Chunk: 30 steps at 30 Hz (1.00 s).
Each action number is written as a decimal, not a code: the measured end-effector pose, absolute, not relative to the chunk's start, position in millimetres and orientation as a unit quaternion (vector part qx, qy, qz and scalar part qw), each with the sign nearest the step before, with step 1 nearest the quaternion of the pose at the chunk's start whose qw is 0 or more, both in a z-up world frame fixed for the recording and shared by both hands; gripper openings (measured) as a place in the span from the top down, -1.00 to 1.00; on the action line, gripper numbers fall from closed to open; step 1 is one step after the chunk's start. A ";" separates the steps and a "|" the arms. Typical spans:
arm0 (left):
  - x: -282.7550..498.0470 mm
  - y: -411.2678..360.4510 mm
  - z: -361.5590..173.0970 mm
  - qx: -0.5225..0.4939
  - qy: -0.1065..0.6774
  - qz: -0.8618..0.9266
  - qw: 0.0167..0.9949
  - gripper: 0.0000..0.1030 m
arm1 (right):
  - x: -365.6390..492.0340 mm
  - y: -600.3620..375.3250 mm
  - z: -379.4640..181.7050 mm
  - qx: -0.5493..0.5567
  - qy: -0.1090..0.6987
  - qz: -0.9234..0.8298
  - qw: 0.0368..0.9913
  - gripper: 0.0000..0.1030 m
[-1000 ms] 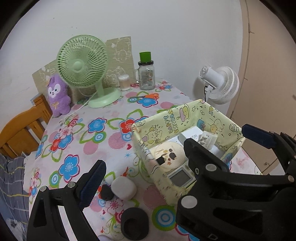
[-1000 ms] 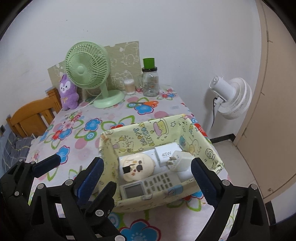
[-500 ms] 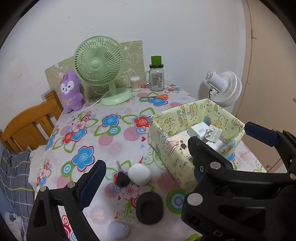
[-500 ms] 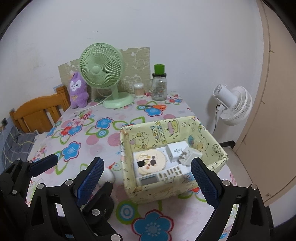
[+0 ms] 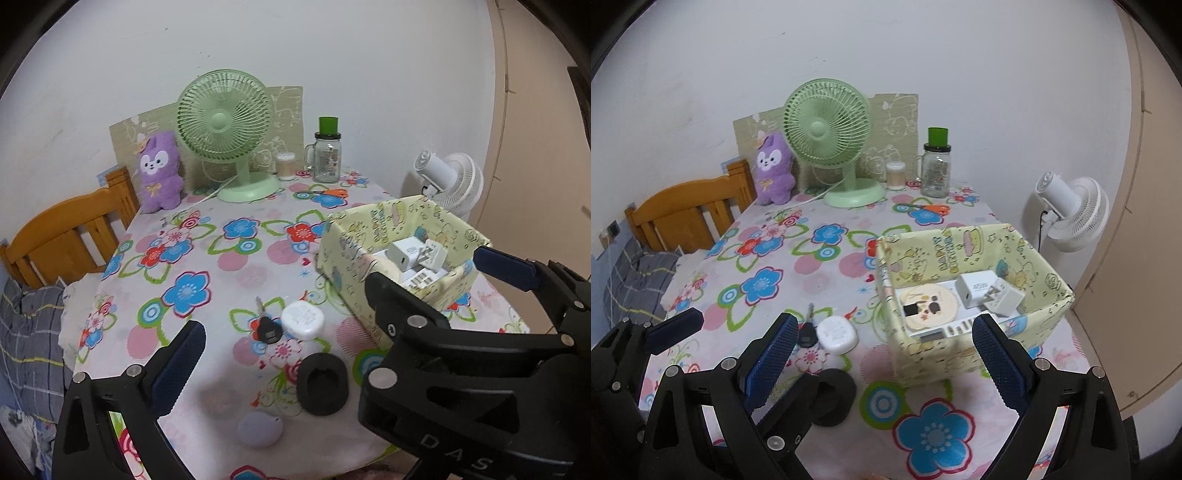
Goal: Organize rigid objects
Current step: 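Withdraw both open tools up out of the yellow box, then grasp the black round base with the right tool while the left tool grasps the lavender oval object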
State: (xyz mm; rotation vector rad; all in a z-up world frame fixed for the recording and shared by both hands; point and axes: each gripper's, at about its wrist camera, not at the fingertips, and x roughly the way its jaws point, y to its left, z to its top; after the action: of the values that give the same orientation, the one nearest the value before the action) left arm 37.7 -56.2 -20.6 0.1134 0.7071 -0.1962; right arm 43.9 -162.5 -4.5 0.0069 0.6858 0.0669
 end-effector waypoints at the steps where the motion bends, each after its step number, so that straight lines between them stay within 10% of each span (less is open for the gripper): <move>1: 36.3 -54.2 -21.8 0.057 0.345 -0.093 0.932 -1.00 | 42.9 -160.2 -5.5 0.002 0.336 0.033 0.941 -0.88; 30: 15.8 3.9 -91.2 0.041 0.376 -0.076 0.923 -0.99 | 21.1 -104.7 -70.5 -0.042 0.352 0.089 0.931 -0.87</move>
State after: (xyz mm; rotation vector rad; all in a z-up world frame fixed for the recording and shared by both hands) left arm 15.8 3.9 -91.2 0.0847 0.7721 -0.1555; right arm 21.1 -104.7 -70.5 -0.0858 0.7215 0.1815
